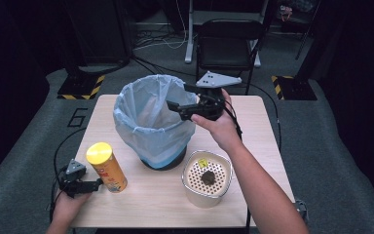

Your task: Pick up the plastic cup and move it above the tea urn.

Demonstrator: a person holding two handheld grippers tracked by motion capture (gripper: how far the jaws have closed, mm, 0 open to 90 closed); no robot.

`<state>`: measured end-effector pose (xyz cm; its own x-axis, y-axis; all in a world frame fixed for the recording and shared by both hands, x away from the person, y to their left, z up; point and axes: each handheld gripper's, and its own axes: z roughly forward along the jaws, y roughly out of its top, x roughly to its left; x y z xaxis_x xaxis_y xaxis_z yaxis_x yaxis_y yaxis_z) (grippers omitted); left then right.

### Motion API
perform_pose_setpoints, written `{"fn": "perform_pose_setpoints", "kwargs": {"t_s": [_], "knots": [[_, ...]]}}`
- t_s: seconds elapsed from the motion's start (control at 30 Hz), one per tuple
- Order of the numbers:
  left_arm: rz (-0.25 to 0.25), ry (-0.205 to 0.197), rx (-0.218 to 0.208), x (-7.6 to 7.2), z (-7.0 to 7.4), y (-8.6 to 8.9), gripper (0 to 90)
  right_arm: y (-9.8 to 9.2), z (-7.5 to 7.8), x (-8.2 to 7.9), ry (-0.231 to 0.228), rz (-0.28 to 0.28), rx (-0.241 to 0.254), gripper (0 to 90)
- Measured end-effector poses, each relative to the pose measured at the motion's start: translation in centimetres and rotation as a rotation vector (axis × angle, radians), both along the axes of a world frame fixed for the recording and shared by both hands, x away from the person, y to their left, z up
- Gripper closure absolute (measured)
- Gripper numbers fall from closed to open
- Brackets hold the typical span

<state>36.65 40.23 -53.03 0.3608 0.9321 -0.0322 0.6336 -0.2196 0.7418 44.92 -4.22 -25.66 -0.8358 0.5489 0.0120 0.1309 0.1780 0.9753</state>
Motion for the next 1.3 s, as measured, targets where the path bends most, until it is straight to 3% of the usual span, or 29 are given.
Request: {"fn": "perform_pose_setpoints", "kwargs": {"t_s": [0.03,0.23,0.33,0.37,0.43,0.5,0.53,0.57,0.6,0.63,0.73,0.77,0.9,1.13,1.3], "knots": [[-0.005,-0.001,-0.001,0.0,0.1,0.1,10.5,-1.1,-0.4,-0.4,-0.013,-0.001,0.016,18.9],[-0.011,-0.020,-0.004,-0.1,0.5,-0.1,10.4,-3.5,-1.5,-1.9,-0.037,-0.033,0.008,23.6],[-0.008,-0.016,-0.013,-0.2,0.7,-0.1,10.5,-4.7,-2.2,-2.9,-0.031,-0.050,0.000,24.8],[0.013,-0.021,-0.041,-0.3,0.6,-0.3,10.5,-5.0,-2.4,-3.0,-0.032,-0.058,0.000,25.0],[0.000,-0.003,-0.039,-0.3,0.8,-0.1,10.5,-5.8,-3.0,-3.3,-0.030,-0.070,-0.007,25.1],[0.005,-0.021,-0.042,-0.3,0.7,-0.2,10.5,-6.1,-3.2,-3.5,-0.024,-0.074,-0.008,25.1],[-0.011,-0.003,-0.024,-0.4,1.0,0.0,10.5,-6.6,-3.5,-3.6,-0.035,-0.077,-0.007,25.3],[-0.004,-0.033,-0.030,-0.3,0.9,0.0,10.6,-6.9,-3.7,-3.8,-0.034,-0.079,0.000,25.8],[-0.005,-0.012,-0.037,-0.4,1.1,0.0,10.6,-7.3,-3.9,-4.0,-0.036,-0.080,0.006,26.1],[-0.004,-0.035,-0.033,-0.4,1.0,0.1,10.5,-7.6,-4.1,-4.2,-0.032,-0.082,0.011,26.1],[-0.003,-0.020,-0.043,-0.4,1.2,0.1,10.2,-8.3,-4.7,-4.7,-0.037,-0.098,0.017,26.1],[0.002,-0.021,-0.050,-0.5,1.3,0.1,9.9,-8.8,-5.3,-5.1,-0.017,-0.101,0.028,26.1],[0.002,-0.014,-0.070,-0.7,1.8,0.1,8.5,-9.6,-6.4,-5.6,-0.013,-0.123,0.012,26.1],[-0.007,-0.048,-0.088,-1.0,3.1,0.0,2.8,-11.4,-9.4,-7.0,0.017,-0.171,0.013,25.7],[-0.024,-0.045,-0.066,-1.2,3.4,0.1,1.3,-12.2,-10.5,-7.4,0.030,-0.193,0.033,25.6]]}}
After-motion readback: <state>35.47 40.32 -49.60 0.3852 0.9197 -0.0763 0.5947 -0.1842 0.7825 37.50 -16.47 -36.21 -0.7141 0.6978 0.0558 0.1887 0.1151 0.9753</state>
